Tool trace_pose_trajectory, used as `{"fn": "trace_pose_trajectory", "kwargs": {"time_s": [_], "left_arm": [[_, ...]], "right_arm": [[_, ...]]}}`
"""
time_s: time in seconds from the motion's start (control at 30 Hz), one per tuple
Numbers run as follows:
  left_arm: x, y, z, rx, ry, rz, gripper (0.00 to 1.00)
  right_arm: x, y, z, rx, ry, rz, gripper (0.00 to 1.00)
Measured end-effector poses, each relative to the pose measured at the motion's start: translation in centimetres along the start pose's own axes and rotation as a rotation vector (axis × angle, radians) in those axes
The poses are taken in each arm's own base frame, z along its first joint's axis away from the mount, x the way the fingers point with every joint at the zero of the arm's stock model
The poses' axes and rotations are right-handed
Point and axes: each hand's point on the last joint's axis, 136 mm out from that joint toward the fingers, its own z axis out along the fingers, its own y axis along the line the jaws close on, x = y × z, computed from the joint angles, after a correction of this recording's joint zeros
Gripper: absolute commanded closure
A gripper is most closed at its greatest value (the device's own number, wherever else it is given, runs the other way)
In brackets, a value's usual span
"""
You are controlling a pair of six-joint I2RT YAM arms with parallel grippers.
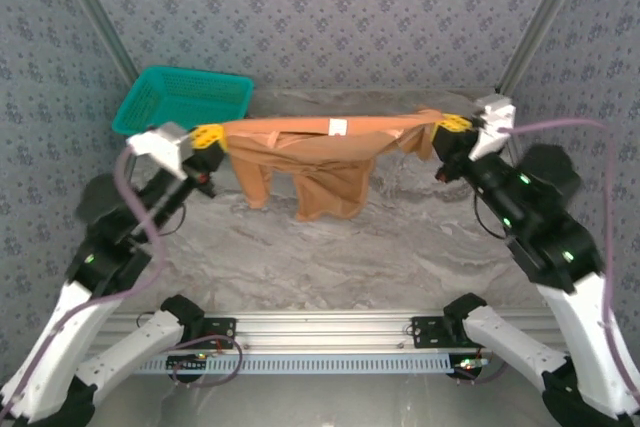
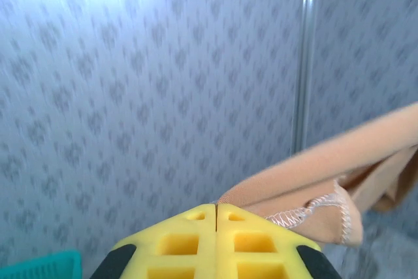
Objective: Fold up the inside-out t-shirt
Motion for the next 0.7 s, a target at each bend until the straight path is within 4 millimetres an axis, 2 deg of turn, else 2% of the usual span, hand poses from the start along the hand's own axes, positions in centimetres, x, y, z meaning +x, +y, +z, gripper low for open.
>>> {"fn": "trace_pose_trajectory", "kwargs": {"time_s": [0.1, 0.17, 0.27, 0.33, 0.4, 0.43, 0.53, 0.6, 0.63, 0.67, 0.7], "left_arm": [[-5.2, -0.1, -2.4, -0.002, -0.113, -0.009, 1.00], [-7.4, 0.0, -3.2, -0.006, -0.148, -0.009, 1.00], [-8.6, 0.8, -2.6, -0.055, -0.148, 0.005, 1.00], [-8.1, 1.7, -0.7, -0.106, -0.110, 0.024, 1.00], [-6.5, 2.6, 2.2, -0.157, -0.045, 0.047, 1.00], [-5.2, 3.4, 4.0, -0.186, 0.000, 0.060, 1.00], [0.0, 7.2, 9.5, -0.280, 0.152, 0.076, 1.00], [4.2, 10.4, 12.9, -0.334, 0.252, 0.071, 1.00], [7.3, 12.3, 14.9, -0.359, 0.315, 0.061, 0.97], [10.6, 13.9, 16.8, -0.376, 0.381, 0.051, 0.91], [12.8, 15.1, 18.1, -0.386, 0.422, 0.044, 0.80]], "right_arm": [[-4.2, 0.4, -3.8, -0.016, -0.112, -0.004, 1.00], [-6.2, 0.0, -5.5, 0.003, -0.161, -0.011, 1.00], [-7.5, -0.8, -5.7, 0.057, -0.179, -0.043, 1.00], [-7.6, -1.6, -4.3, 0.116, -0.160, -0.083, 1.00], [-7.2, -2.7, -1.5, 0.200, -0.118, -0.134, 1.00], [-6.7, -3.6, 0.4, 0.250, -0.086, -0.163, 1.00], [-4.2, -7.7, 6.8, 0.392, 0.027, -0.204, 1.00], [-1.3, -11.5, 11.3, 0.467, 0.113, -0.208, 1.00], [0.8, -13.5, 14.1, 0.494, 0.161, -0.205, 1.00], [3.4, -15.2, 16.9, 0.507, 0.220, -0.199, 0.99], [5.8, -16.5, 19.6, 0.514, 0.270, -0.193, 0.93]]}}
